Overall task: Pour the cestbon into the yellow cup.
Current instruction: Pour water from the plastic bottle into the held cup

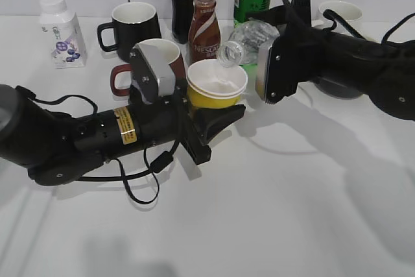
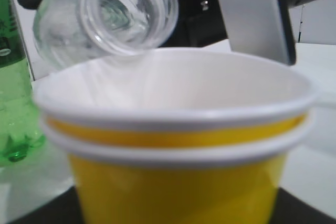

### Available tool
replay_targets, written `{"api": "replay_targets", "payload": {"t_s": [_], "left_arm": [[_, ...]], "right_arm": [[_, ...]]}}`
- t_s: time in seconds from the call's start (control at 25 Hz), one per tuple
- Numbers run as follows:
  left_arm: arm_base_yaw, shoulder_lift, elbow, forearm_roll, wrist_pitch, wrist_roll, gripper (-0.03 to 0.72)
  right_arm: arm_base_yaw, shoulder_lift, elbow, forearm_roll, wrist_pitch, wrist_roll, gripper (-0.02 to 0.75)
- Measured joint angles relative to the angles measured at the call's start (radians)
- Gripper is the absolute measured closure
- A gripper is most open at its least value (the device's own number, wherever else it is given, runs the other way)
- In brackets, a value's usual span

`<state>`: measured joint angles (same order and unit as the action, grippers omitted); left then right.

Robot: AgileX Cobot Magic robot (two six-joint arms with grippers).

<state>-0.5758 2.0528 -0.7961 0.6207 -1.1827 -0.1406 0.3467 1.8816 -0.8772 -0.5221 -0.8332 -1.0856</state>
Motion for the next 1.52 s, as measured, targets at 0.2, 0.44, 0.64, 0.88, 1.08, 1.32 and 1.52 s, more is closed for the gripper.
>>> {"api": "replay_targets", "payload": {"t_s": [0.2,0.44,0.64,0.88,1.08,1.32,1.52], "left_arm": [[0.000,0.000,0.000,0.000,0.001,0.000,0.324],[0.000,0.000,0.000,0.000,0.002,-0.002,0.327],[0.000,0.000,0.000,0.000,0.001,-0.002,0.327],[0.000,0.000,0.000,0.020,0.002,-0.002,0.329],[0.000,0.000,0.000,0.030,0.001,-0.002,0.330],[0.000,0.000,0.000,0.031,-0.001,-0.002,0.330],[0.000,0.000,0.000,0.032,0.000,-0.002,0.330]], "right_arm": [[0.000,0.000,0.000,0.014,-0.010,-0.036,0.251],[0.000,0.000,0.000,0.026,-0.031,-0.083,0.253],[0.000,0.000,0.000,0.027,-0.049,-0.111,0.253],[0.000,0.000,0.000,0.030,-0.062,-0.137,0.253],[0.000,0.000,0.000,0.045,-0.067,-0.163,0.254],[0.000,0.000,0.000,0.056,-0.071,-0.188,0.254],[0.000,0.000,0.000,0.063,-0.074,-0.204,0.256]]}}
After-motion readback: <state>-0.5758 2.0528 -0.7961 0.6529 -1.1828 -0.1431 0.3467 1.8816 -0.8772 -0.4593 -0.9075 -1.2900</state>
